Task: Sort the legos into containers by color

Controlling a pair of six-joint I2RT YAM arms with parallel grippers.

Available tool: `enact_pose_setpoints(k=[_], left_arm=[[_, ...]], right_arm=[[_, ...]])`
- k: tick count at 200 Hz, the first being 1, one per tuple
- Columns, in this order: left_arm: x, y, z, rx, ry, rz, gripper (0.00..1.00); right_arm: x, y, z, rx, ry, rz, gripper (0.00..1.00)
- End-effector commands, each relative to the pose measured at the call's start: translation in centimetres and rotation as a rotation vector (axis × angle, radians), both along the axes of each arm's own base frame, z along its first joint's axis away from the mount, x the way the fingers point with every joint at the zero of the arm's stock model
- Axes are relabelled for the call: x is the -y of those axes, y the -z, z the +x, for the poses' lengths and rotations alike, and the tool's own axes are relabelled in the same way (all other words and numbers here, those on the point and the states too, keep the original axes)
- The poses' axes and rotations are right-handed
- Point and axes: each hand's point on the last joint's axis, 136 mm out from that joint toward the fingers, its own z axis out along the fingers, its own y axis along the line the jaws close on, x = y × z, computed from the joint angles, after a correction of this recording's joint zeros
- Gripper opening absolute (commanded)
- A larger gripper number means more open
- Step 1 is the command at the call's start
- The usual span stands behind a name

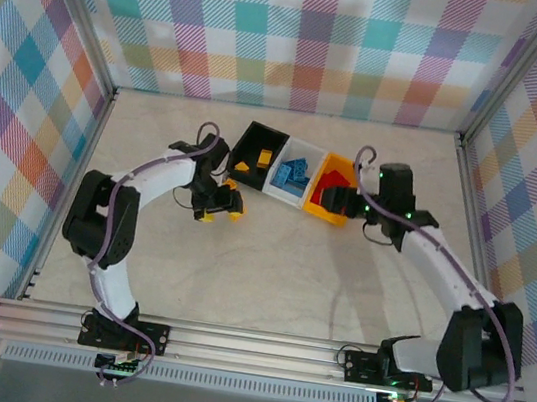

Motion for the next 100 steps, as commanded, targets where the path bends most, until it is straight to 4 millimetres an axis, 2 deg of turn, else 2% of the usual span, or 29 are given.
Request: enact_pose_setpoints(k=[1,47,100], left_arm=[[0.1,0.7,1.4,0.009,0.054,0.046,0.72],[0.8,2.1,3.1,-0.01,0.132,0.084,0.72],[2.7,3.4,0.5,-0.04,0.16,0.081,0.63]], right_arm=[[-0.1,-0.3,-1.8,0.001,0.004,0.041,0.71],[1.3,-0.2,-3.5,0.019,0.02,-0.014,0.74],[1.3,0.2,-3.5,0.012,0.025,-0.011,0.74]])
